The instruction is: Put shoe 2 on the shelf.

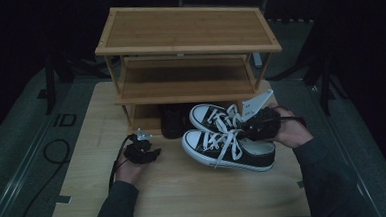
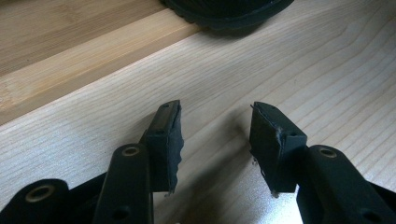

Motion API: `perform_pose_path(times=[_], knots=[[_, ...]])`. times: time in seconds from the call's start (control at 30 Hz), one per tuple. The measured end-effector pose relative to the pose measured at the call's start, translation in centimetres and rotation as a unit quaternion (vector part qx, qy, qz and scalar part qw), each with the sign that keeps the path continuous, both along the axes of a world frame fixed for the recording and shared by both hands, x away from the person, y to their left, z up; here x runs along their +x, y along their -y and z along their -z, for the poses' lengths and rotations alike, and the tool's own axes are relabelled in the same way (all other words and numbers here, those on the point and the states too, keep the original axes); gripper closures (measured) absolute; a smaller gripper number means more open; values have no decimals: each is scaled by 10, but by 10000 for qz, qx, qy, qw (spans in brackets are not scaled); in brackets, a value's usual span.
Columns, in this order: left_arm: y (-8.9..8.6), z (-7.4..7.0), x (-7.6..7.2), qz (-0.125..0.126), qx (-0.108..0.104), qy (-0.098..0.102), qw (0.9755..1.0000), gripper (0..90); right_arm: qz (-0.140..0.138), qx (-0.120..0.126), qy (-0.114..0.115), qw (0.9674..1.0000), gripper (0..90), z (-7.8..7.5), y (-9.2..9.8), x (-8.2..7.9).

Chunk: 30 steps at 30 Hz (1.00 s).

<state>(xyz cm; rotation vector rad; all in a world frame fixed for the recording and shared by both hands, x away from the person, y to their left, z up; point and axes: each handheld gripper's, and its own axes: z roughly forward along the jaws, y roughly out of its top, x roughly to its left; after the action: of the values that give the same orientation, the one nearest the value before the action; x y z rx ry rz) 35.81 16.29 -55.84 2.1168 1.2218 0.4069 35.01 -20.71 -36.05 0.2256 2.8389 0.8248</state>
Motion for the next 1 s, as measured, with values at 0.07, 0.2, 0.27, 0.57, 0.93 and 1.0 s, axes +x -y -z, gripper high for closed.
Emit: perform_pose_path(times=[0.07, 0.2, 0.27, 0.57, 0.93, 1.0], knots=[[0, 0, 0, -2, -7, -2, 10000, 538, -75, 28, 23, 10000, 851, -7, -5, -1], [0, 0, 0, 3, 3, 2, 10000, 538, -94, 151, 84, 9998, 851, -14, -9, -1], [0, 0, 0, 5, -1, -1, 10000, 538, -71, 184, 93, 9998, 851, -16, -10, -1], [0, 0, 0, 13, 5, -5, 10000, 535, 90, 317, 238, 9992, 851, -35, -12, 10], [0, 0, 0, 18, -2, -5, 10000, 535, 477, 326, 332, 9978, 852, -50, -14, 34], [0, 0, 0, 19, -9, -9, 10000, 535, 547, 322, 351, 9974, 851, -50, -16, 39]])
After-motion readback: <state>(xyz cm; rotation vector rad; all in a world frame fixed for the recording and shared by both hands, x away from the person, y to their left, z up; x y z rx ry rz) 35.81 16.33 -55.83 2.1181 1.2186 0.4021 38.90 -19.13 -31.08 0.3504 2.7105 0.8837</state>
